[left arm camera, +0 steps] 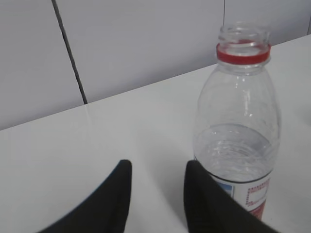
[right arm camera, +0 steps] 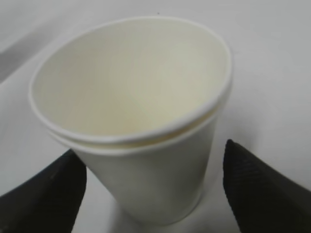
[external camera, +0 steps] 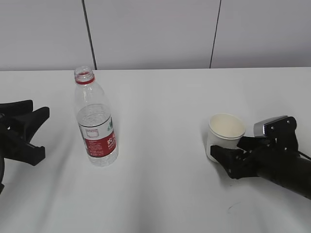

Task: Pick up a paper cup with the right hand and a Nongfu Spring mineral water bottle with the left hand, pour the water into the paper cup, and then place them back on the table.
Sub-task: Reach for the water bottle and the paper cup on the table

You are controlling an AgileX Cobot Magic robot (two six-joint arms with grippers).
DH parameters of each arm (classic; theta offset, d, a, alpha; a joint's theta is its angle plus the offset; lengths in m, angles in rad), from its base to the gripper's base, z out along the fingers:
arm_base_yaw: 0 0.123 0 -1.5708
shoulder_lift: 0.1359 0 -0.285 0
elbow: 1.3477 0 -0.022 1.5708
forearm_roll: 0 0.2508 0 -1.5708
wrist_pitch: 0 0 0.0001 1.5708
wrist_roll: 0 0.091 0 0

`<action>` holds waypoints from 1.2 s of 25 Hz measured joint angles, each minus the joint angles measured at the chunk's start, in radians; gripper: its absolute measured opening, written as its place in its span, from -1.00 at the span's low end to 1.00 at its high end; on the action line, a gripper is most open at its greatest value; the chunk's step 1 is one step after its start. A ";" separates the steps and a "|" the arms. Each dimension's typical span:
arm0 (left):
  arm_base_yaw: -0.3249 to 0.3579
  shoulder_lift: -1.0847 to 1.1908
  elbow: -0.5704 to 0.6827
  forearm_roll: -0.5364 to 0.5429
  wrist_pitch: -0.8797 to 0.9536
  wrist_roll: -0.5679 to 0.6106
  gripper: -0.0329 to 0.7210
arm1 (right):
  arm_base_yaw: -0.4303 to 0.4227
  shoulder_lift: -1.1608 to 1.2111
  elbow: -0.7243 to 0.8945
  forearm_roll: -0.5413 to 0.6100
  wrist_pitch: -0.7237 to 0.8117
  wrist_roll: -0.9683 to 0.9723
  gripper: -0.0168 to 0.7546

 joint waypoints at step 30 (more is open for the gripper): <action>0.000 0.000 0.000 0.040 0.008 -0.074 -0.29 | 0.040 0.002 -0.072 -0.015 0.000 0.004 0.46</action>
